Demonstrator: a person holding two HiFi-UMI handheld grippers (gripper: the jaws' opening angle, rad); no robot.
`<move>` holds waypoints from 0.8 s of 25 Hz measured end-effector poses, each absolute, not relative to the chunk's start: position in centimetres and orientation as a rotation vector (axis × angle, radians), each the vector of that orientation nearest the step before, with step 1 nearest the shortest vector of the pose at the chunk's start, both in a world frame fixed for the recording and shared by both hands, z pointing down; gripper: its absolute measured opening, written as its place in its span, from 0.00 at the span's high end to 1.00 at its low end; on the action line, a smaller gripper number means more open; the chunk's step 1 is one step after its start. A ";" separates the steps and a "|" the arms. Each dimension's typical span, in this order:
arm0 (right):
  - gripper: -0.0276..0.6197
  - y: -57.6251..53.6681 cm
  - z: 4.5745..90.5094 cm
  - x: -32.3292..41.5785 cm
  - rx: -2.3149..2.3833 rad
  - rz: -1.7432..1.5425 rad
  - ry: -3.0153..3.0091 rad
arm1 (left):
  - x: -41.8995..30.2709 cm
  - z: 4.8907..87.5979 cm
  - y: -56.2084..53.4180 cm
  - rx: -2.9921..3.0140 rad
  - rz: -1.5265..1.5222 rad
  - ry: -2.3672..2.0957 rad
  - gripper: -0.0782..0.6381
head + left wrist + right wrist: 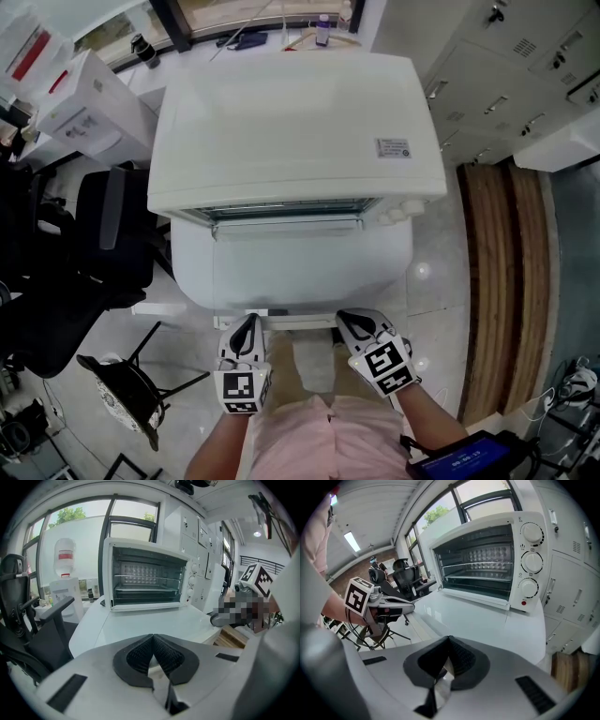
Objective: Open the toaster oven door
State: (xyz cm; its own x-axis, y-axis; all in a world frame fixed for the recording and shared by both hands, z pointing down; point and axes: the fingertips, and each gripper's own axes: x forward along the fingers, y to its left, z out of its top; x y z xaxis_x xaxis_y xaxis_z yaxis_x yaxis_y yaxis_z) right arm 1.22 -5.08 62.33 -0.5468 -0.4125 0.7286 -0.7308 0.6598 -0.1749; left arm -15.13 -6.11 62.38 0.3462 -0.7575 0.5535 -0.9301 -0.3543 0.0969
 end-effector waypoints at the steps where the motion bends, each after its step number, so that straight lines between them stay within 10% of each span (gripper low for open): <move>1: 0.96 -5.0 62.5 1.2 0.876 0.620 -2.206 | -15.1 62.5 -6.1 2.216 0.596 -1.476 0.87; 20: 0.96 -4.9 64.9 1.2 0.855 0.656 -2.168 | -14.8 65.0 -6.0 2.215 0.625 -1.384 0.87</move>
State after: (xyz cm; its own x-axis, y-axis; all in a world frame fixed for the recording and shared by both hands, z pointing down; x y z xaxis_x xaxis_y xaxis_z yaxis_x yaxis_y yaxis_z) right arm 1.24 -4.86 64.95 -0.5330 -0.3750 0.7585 -0.7325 0.6531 -0.1919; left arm -14.85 -5.96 65.04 0.3935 -0.7039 0.5913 -0.9090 -0.3943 0.1355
